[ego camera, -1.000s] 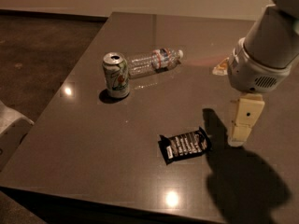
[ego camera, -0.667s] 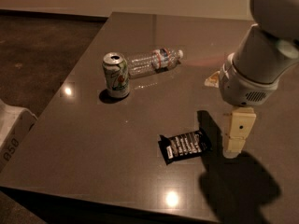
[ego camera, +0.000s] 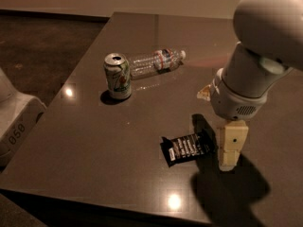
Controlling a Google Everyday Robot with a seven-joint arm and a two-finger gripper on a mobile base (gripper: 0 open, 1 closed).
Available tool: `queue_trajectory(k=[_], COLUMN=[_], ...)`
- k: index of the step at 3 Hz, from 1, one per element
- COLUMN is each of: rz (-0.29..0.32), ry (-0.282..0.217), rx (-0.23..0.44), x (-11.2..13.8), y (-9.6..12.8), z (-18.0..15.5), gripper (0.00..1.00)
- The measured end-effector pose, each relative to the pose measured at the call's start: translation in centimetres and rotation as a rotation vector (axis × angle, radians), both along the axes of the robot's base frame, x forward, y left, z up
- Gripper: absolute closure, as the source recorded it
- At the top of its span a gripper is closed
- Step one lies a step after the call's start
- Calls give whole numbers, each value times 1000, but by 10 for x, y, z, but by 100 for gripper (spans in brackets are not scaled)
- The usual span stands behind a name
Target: Move rxbar chocolate near 7up can
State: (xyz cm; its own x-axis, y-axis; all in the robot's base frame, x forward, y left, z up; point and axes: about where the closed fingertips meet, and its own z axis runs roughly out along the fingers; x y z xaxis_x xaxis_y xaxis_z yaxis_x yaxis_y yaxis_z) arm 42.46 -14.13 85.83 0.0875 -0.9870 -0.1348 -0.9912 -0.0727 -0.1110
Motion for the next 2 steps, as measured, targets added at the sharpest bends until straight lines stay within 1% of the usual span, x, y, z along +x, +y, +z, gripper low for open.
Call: queue_trajectory(k=[2], rz=[52], ry=[38], rx=[-13], x=[-5], y=[19], z=[-20], gripper=[2])
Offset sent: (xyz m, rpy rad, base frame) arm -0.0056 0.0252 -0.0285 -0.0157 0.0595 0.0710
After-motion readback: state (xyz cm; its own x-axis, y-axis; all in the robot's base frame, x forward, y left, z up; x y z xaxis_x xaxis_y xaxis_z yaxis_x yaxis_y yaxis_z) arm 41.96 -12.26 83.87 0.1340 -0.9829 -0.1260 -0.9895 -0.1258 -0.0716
